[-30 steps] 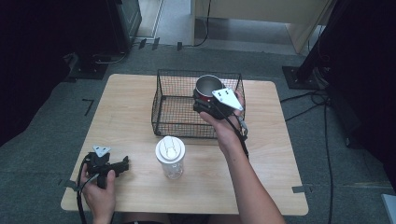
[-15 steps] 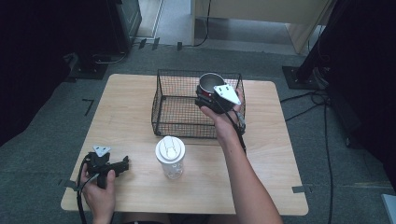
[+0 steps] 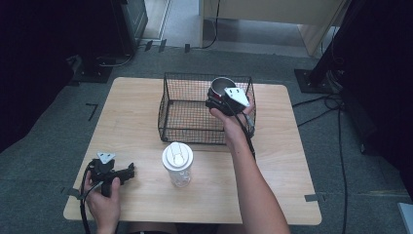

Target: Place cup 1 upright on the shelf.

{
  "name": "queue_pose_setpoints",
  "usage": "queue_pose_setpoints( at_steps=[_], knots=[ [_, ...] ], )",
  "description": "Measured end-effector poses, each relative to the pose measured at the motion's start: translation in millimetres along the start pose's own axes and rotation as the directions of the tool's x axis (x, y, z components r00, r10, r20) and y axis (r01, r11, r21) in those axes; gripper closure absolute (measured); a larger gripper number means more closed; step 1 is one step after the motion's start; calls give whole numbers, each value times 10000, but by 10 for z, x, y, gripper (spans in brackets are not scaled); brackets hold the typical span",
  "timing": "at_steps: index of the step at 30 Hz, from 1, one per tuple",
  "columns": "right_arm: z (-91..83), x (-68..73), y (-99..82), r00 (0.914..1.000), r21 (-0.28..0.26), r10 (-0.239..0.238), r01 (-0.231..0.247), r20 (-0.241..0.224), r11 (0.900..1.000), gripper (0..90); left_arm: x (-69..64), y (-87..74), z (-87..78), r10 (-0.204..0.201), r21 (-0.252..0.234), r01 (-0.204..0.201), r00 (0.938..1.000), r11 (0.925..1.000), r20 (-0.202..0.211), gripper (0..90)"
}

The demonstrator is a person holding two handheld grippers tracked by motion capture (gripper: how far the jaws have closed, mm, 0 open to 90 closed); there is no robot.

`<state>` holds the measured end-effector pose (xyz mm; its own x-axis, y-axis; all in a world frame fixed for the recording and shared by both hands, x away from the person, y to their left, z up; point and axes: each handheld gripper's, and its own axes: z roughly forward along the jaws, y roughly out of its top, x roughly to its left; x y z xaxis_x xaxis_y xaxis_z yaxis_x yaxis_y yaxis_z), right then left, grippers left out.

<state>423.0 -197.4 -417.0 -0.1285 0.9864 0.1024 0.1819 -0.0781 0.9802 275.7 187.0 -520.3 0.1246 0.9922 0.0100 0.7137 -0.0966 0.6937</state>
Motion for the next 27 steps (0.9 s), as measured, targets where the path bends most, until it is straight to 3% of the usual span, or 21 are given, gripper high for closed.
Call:
queue_pose_setpoints(
  at_steps=[11, 27],
  knots=[
    [117, 16, -22, 10000, -4, 88, -88, 4, 10000, 74, 0, 0, 0, 1, 2, -1, 10000, 10000, -2, 0],
    [292, -23, -224, 9989, 841, -358, 331, 314, 9959, 73, 1, 0, -1, 14, 21, -14, 10000, 10000, 3, 0]
  ],
)
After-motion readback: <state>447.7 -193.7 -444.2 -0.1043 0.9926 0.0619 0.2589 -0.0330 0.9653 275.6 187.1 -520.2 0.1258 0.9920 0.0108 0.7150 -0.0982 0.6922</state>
